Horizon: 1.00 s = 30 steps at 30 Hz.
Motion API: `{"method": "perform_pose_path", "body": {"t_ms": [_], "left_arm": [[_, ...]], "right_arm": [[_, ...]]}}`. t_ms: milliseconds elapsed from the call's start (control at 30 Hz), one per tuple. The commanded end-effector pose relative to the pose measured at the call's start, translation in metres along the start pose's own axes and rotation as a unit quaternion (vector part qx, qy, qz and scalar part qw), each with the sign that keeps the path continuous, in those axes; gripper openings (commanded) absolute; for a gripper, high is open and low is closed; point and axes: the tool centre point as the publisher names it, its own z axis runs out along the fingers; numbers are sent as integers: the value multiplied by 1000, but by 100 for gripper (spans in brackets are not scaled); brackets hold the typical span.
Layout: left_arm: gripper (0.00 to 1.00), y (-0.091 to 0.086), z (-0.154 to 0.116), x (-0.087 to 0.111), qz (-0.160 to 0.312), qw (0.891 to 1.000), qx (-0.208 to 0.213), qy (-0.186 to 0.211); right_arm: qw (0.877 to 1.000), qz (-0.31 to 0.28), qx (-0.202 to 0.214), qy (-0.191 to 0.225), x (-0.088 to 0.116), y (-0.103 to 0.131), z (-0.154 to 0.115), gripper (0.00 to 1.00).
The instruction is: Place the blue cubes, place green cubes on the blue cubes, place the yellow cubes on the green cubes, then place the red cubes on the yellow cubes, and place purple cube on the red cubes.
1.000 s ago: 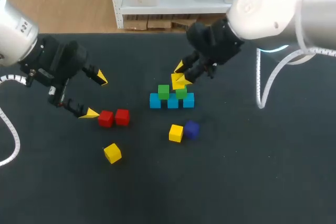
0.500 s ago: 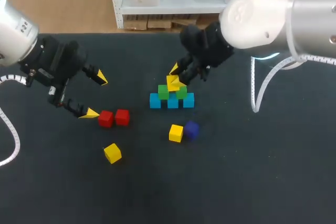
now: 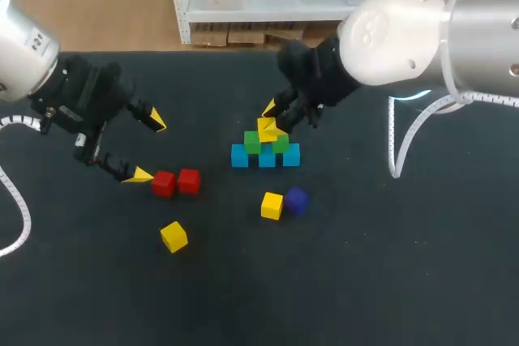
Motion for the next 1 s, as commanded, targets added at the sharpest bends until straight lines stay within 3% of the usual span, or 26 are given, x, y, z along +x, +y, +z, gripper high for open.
{"method": "perform_pose_path", "body": {"t_ms": [33,1000], "left_arm": [[100,-1,0,2,2,1000,-1,-2],[100,-1,0,2,2,1000,-1,-2]], "right_arm": [[1000,1,1,0,0,-2,2,0],[1000,7,-5,5,3,-10,7,0]]}}
